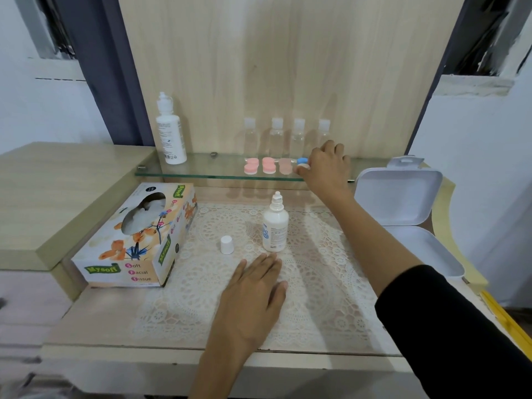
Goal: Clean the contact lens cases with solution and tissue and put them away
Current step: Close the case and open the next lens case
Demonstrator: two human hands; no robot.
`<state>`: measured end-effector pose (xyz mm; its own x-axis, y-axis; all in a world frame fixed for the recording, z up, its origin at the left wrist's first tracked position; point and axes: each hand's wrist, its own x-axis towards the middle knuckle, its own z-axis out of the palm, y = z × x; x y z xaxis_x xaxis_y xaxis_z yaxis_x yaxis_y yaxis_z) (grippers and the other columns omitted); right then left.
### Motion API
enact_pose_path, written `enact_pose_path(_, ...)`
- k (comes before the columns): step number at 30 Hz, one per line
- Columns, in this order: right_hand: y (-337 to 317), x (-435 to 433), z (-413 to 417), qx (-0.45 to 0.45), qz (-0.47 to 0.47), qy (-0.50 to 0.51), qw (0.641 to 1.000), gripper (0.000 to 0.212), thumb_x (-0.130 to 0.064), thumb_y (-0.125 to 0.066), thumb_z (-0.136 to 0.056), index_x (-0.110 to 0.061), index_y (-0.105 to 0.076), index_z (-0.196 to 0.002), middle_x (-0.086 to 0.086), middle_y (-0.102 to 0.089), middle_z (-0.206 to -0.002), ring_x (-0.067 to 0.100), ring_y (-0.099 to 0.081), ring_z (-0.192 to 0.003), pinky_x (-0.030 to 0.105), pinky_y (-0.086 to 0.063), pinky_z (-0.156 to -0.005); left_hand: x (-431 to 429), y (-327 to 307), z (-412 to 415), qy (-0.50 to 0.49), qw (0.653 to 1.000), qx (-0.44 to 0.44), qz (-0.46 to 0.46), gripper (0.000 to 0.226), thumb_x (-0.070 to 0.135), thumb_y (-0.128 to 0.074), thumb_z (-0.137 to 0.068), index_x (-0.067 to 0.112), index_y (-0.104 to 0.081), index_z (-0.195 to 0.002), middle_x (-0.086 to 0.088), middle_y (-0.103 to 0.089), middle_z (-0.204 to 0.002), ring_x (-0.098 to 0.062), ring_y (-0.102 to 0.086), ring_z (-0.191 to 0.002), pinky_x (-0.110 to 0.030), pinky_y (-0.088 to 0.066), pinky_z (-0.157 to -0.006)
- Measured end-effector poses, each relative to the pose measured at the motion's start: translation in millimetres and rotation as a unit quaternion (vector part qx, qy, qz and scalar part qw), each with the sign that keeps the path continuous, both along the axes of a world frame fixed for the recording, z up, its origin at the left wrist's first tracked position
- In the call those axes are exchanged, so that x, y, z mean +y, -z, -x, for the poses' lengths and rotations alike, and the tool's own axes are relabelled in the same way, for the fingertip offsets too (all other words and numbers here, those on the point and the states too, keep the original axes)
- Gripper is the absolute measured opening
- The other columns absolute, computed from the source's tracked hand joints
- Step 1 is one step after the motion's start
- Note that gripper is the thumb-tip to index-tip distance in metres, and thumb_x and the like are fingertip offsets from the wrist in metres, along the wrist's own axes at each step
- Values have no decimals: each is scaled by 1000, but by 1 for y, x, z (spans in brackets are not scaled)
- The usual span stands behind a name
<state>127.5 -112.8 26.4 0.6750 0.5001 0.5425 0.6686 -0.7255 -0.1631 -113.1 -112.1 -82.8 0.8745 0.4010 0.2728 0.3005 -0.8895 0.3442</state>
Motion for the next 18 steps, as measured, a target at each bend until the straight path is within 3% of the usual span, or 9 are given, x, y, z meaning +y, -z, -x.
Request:
enact_pose_path(5,-9,-9,-9,2,4,8,1000,50,-53,-59,-84,-10,-61,-111,10,-53,-119,29,-43,-113,40,-31,-92,0,1,0,-3,1000,-2,-1,82,57,8,-77,28,-22,-147,16,-15,-154,9,-2,-138,-20,6,-115)
enact_pose_path(11,-15,-18,-10,24,44,-6,999,26,-27,-52,-86,-16,-65,-106,8,-63,-103,27,-48,-105,37,-31,-85,1,3,0,-2,1000,-3,-9,81,57,8,-78,28,-23,-147,16,-16,-154,8,-3,-138,-20,6,-116)
enact_pose_path(18,-15,-18,-6,26,-3,-23,999,23,-20,-57,-85,-12,-63,-105,9,-64,-94,27,-49,-100,34,-31,-79,2,2,0,-1,1000,-5,-1,81,57,6,-78,28,-24,-147,15,-17,-154,7,-4,-140,-21,4,-116)
